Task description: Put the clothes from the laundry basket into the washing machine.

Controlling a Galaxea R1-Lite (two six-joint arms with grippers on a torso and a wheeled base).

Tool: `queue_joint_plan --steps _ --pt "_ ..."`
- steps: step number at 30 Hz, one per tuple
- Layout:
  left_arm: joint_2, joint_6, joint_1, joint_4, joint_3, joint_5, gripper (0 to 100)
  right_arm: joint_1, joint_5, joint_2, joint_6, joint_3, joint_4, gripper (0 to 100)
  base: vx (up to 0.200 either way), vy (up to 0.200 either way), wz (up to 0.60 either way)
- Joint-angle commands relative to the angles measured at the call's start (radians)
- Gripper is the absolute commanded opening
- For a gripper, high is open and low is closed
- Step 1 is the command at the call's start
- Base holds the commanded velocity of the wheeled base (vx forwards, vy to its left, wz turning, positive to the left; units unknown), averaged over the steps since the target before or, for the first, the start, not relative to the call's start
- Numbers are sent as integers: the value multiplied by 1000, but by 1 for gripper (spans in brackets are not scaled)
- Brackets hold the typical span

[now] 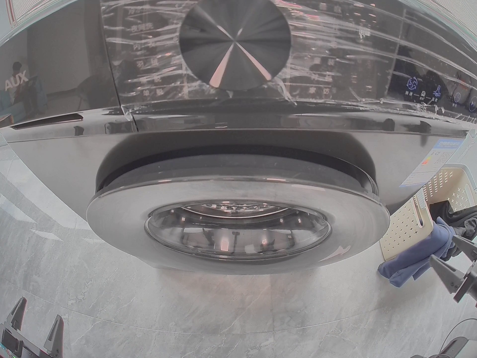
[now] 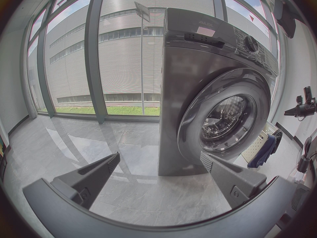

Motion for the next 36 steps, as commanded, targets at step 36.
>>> queue_joint_plan --steps 36 --pt "-15 -1 0 0 18 0 100 401 -28 566 79 -52 -287 100 0 0 0"
